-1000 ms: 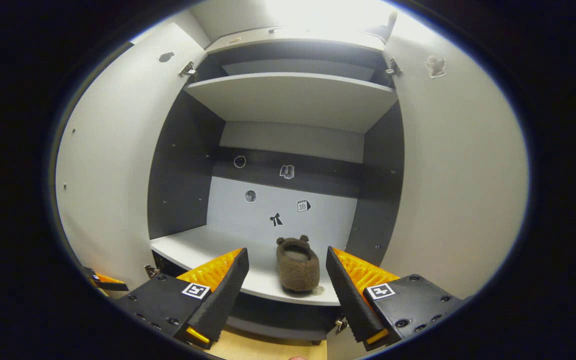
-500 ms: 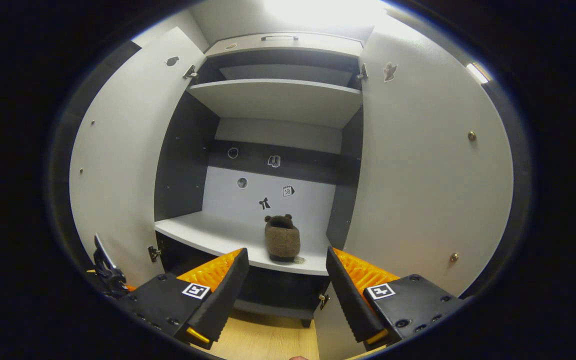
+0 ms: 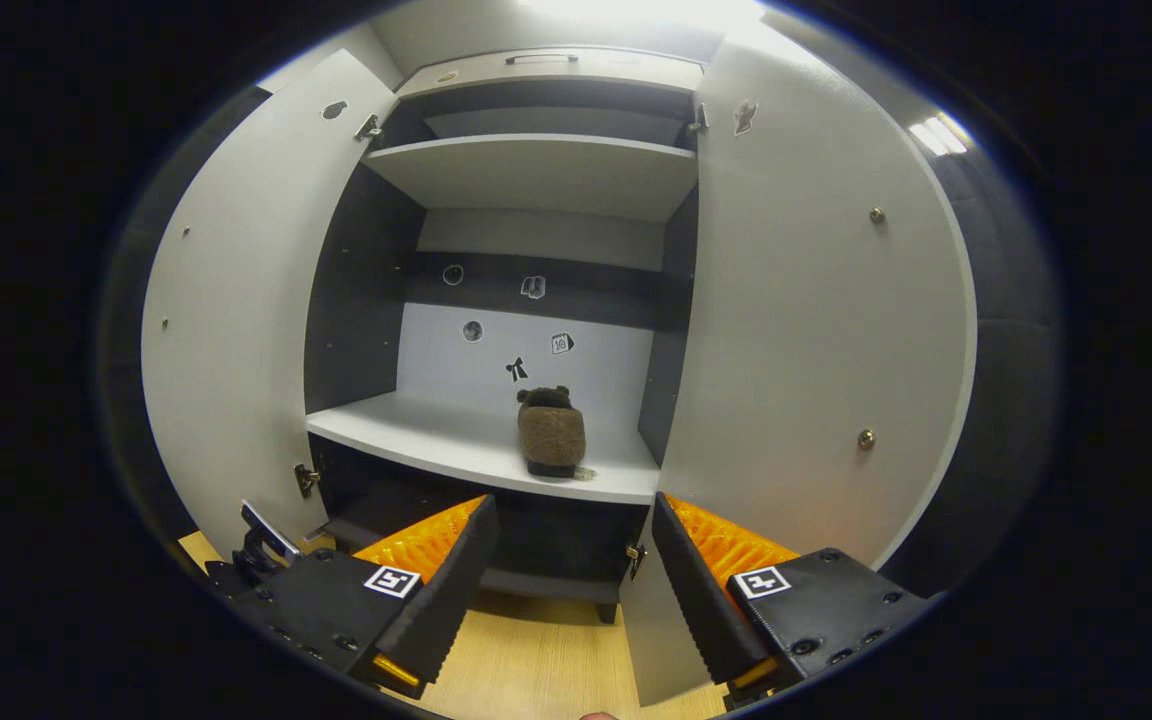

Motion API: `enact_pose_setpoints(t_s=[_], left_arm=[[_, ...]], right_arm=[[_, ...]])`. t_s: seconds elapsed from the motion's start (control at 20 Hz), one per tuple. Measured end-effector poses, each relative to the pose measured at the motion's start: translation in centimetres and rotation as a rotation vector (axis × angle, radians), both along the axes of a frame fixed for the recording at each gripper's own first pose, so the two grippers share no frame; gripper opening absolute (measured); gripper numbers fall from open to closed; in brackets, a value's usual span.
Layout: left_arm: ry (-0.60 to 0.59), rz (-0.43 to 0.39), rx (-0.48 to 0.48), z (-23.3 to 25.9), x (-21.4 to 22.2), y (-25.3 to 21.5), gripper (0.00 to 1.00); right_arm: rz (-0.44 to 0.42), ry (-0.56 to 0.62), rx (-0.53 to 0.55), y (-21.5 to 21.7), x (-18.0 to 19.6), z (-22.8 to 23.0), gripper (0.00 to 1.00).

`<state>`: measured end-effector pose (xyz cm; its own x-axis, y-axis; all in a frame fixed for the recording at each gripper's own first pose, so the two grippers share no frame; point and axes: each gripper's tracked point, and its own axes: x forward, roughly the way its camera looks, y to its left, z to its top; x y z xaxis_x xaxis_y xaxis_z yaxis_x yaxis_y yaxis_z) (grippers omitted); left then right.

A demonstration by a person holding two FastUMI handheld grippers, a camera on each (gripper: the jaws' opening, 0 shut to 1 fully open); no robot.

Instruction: Grab one shoe with the right hand and put it into the shoe cabinet, grab the other shoe with the left hand and put it into the shoe cabinet; then close the right door with the right hand and the left door with the left hand.

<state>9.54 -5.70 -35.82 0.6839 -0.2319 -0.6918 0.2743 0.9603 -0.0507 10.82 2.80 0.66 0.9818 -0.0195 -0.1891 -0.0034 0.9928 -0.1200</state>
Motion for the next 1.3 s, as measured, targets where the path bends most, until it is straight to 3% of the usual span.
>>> enact_pose_setpoints(t_s=[0.05,0.15,0.3,0.4,0.5,0.55,0.6,0.65,1.0,1.3], left_arm=[[0.007,-0.002,0.004,-0.2,0.1,-0.2,0.81],[0.019,-0.011,0.019,-0.6,0.2,-0.3,0.87],[0.082,-0.021,0.013,-2.0,0.0,-1.0,0.7],[0.107,-0.043,-0.006,-2.8,0.3,-2.3,0.7],[0.102,-0.033,0.022,-3.2,0.6,-2.5,0.39],[0.1,-0.036,0.041,-2.4,0.3,-2.3,0.11],[0.075,-0.04,0.077,-2.1,0.9,-2.0,0.1],[0.073,-0.044,0.08,-2.1,1.1,-2.3,0.02],[0.001,0.039,-0.021,1.7,2.2,-1.6,0.02],[-0.139,0.092,-0.08,8.3,2.9,-0.8,0.02]], right_arm=[[-0.002,0.005,0.002,-0.1,-0.2,-0.1,0.97],[-0.008,0.012,0.001,-0.2,-0.6,-0.3,0.98],[-0.011,0.026,-0.001,-0.3,-1.2,-0.7,0.97],[-0.013,0.034,0.002,-0.4,-1.5,-0.8,0.98],[-0.011,0.044,0.004,-0.4,-2.0,-1.1,0.97],[-0.011,0.048,0.005,-0.5,-2.3,-1.2,0.98],[-0.01,0.051,0.009,-0.4,-2.6,-1.2,0.98],[-0.007,0.053,0.013,-0.4,-2.8,-1.3,0.98],[0.024,0.055,0.027,-0.3,-4.0,-1.2,0.98],[0.072,0.045,0.047,0.2,-5.0,-1.0,0.98]])
